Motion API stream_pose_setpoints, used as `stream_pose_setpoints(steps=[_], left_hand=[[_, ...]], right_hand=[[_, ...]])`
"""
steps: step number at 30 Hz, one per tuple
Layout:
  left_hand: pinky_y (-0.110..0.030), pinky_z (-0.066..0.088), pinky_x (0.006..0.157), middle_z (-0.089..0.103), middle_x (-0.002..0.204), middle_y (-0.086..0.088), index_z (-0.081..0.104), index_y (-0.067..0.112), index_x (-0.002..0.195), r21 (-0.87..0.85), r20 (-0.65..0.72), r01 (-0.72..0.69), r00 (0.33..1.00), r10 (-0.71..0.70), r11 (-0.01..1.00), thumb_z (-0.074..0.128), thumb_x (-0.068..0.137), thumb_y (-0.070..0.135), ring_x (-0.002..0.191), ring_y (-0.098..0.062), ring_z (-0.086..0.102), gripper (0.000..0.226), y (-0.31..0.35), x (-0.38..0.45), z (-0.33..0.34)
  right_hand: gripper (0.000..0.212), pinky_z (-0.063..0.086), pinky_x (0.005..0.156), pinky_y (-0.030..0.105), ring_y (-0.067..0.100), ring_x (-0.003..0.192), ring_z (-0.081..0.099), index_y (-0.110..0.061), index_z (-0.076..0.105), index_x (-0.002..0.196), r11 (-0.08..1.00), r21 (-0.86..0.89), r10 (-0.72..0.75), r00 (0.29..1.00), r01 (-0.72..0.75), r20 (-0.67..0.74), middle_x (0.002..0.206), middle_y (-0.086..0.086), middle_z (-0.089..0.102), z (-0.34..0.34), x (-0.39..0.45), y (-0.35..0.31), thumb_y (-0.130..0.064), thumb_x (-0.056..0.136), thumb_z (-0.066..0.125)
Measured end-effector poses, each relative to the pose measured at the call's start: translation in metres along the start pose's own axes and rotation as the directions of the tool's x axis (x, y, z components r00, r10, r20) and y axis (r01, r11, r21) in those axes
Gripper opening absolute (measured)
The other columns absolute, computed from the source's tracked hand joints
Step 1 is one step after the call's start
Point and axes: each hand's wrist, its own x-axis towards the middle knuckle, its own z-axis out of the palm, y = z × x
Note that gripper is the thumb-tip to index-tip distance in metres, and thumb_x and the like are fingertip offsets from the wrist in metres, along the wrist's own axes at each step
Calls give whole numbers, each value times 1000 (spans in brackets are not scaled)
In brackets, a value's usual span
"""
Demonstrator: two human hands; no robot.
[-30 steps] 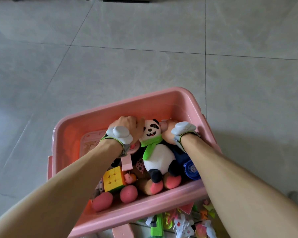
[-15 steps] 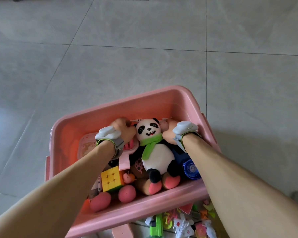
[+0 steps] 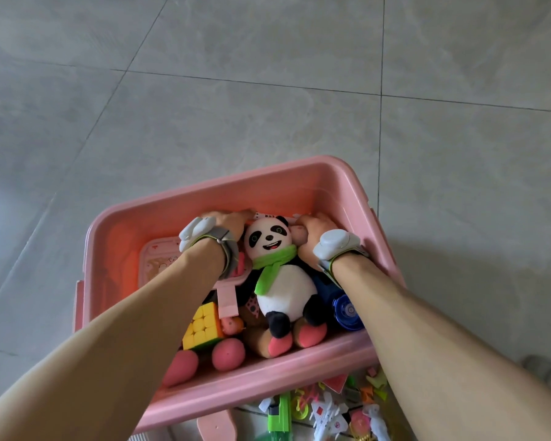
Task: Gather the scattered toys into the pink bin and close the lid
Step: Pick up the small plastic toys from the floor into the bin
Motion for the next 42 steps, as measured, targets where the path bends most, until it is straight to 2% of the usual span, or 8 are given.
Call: stream_pose_setpoints(steps=[4, 12, 15, 22, 25, 31, 35, 42], left_hand=[[-27, 42, 59, 60, 67, 0, 61, 19, 67, -8, 18, 42, 999, -42, 999, 70, 81, 50, 58, -17, 54, 36, -1, 0, -4], [-50, 59, 80, 73, 72, -9, 72, 13, 70, 2, 110, 84, 990, -83, 996, 83, 52, 50, 73, -30, 71, 42, -1, 11, -7], [-42, 56, 88, 65, 73, -7, 60, 14, 67, 112, 124, 15, 992, -29, 994, 73, 79, 45, 79, -27, 65, 36, 0, 11, -7], [-21, 39, 57, 60, 90, 3, 60, 24, 99, 401, 115, -140, 988, 102, 905, 43, 95, 56, 75, -16, 56, 37, -10, 25, -1], [-27, 51, 68, 70, 81, -1, 69, 18, 85, 503, 114, -170, 985, 130, 847, 49, 90, 57, 70, -21, 63, 44, -10, 31, 2], [-20, 32, 51, 48, 61, -2, 49, 16, 62, 532, 89, -146, 989, 116, 834, 57, 90, 34, 59, -21, 42, 34, -10, 33, 3], [-17, 26, 43, 48, 57, 0, 60, 12, 70, 541, 28, -156, 985, 167, 826, 62, 89, 39, 47, -16, 43, 34, -8, 21, -2], [-24, 55, 53, 72, 75, 2, 74, 25, 81, 621, 132, -318, 943, 305, 716, 61, 82, 38, 60, -17, 65, 18, 2, -12, -31]], right_hand=[[43, 32, 97, 13, 18, 127, 49, -17, 56, 132, 1000, 25, -15, 1000, 16, -20, 143, -1, 47, -3, -3, 0, -13, 89, 53], [25, 40, 101, 25, 22, 125, 50, -27, 62, 106, 1000, -8, -21, 999, 21, 48, 145, -7, 46, -2, -6, -1, -21, 87, 48], [39, 38, 108, 28, 19, 131, 46, -26, 60, 122, 1000, 23, -17, 997, 16, 71, 146, -8, 45, -2, -3, -1, -18, 86, 46], [20, 48, 83, 32, 27, 98, 60, -21, 48, 101, 999, -15, 33, 999, -32, 24, 118, 3, 63, -1, -1, 2, -29, 83, 53], [34, 38, 75, 27, 28, 91, 55, -18, 51, 120, 998, -39, 43, 999, -42, 27, 114, 7, 61, 1, -1, 3, -30, 88, 55], [31, 40, 73, 27, 29, 94, 59, -16, 52, 117, 994, -90, 64, 997, -68, -45, 112, 7, 63, 3, -1, 5, -30, 90, 54], [36, 41, 73, 28, 32, 102, 60, -16, 52, 122, 983, -164, 77, 997, -79, -22, 116, 9, 62, -5, -5, -1, -30, 89, 54], [47, 47, 88, 32, 28, 108, 59, -22, 51, 128, 985, -156, 57, 996, -68, -75, 121, 2, 61, -35, -44, -19, -49, 89, 53]])
